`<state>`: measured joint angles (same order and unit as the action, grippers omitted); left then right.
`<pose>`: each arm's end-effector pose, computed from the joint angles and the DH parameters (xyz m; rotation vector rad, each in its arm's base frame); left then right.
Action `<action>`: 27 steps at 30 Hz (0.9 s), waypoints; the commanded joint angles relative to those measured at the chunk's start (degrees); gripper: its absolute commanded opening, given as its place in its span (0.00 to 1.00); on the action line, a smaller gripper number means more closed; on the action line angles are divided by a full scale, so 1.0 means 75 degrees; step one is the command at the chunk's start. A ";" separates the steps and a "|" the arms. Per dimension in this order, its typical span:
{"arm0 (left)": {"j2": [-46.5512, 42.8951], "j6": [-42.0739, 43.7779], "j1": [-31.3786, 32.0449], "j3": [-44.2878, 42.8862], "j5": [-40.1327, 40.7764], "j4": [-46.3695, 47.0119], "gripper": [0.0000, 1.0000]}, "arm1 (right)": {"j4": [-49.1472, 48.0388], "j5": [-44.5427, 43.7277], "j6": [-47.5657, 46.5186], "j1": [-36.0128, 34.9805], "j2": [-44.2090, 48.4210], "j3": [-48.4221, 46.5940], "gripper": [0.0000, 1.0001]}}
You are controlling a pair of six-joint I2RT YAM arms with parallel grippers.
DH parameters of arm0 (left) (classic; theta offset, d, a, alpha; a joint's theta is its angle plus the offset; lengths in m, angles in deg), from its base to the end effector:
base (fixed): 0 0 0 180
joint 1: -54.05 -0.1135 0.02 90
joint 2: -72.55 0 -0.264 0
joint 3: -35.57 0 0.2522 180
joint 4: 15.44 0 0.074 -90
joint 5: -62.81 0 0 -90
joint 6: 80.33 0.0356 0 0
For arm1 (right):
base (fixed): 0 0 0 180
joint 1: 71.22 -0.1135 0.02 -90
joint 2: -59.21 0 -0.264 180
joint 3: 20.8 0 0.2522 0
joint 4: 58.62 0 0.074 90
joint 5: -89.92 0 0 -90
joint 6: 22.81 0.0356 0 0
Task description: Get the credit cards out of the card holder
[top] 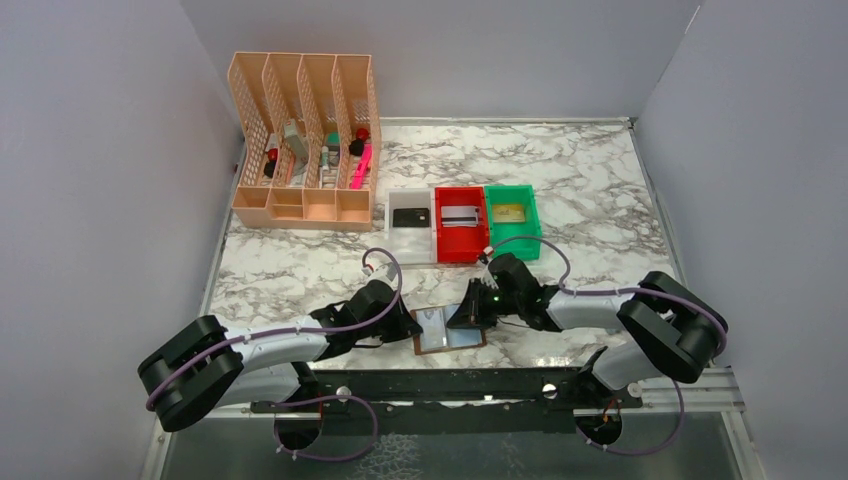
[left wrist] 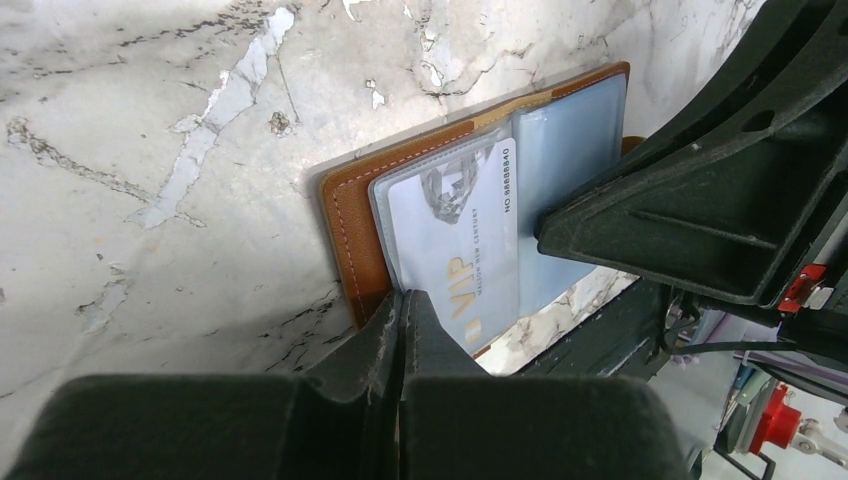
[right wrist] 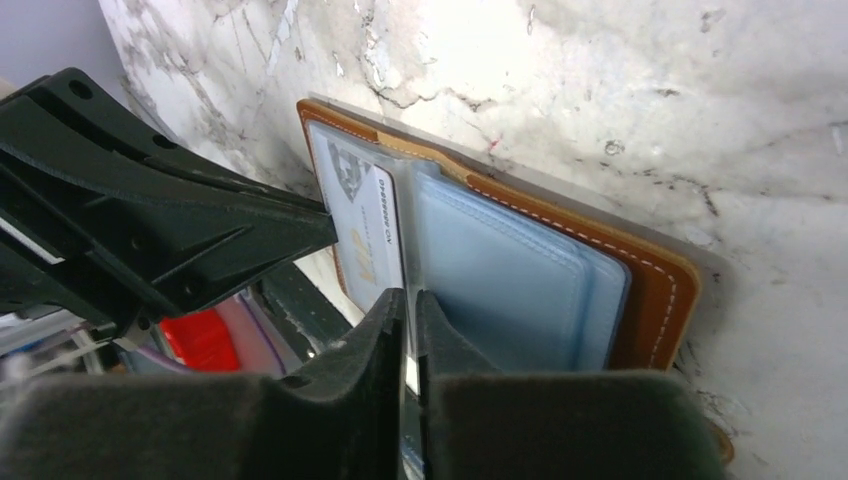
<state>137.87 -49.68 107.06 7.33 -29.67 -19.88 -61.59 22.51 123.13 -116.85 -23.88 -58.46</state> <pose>0.1149 -0.1551 0.1287 -0.1154 2.5294 -0.9776 0.1609 0.1840 0.1238 0.0059 2.6462 1.2324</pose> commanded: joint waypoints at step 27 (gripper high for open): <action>0.0102 -0.0084 0.0092 0.0415 0.0296 -0.0359 0.00 | -0.2223 0.0866 0.1034 -0.0317 -0.0688 0.0086 0.08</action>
<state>137.92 -50.69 107.06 8.12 -29.01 -18.06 -71.64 29.40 127.89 -118.23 -30.68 -56.61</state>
